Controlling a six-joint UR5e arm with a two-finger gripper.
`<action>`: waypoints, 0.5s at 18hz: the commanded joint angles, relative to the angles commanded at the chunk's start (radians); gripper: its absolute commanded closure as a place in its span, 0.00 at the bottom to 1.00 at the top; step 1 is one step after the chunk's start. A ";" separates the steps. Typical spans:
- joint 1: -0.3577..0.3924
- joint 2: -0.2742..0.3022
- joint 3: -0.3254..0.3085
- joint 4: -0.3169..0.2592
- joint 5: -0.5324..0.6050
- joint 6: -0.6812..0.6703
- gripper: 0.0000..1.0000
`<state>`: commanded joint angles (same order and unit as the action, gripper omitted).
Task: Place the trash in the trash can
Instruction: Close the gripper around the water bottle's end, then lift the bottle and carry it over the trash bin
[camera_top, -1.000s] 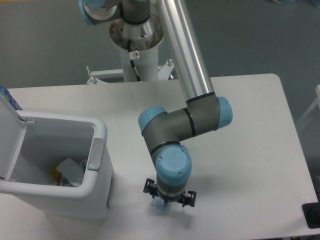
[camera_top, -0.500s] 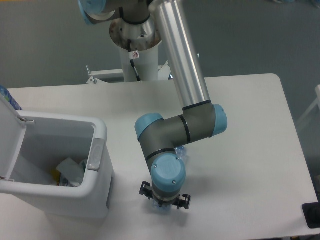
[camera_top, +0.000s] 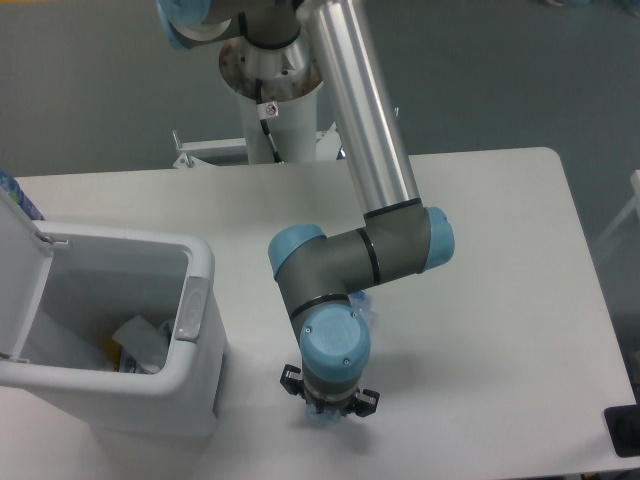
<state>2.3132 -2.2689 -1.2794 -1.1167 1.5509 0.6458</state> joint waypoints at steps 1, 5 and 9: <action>0.017 0.012 0.000 0.002 -0.002 0.002 0.76; 0.089 0.069 0.038 0.003 -0.052 0.006 0.76; 0.173 0.153 0.107 0.005 -0.303 -0.004 0.76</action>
<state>2.4864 -2.1156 -1.1721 -1.1122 1.2479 0.6413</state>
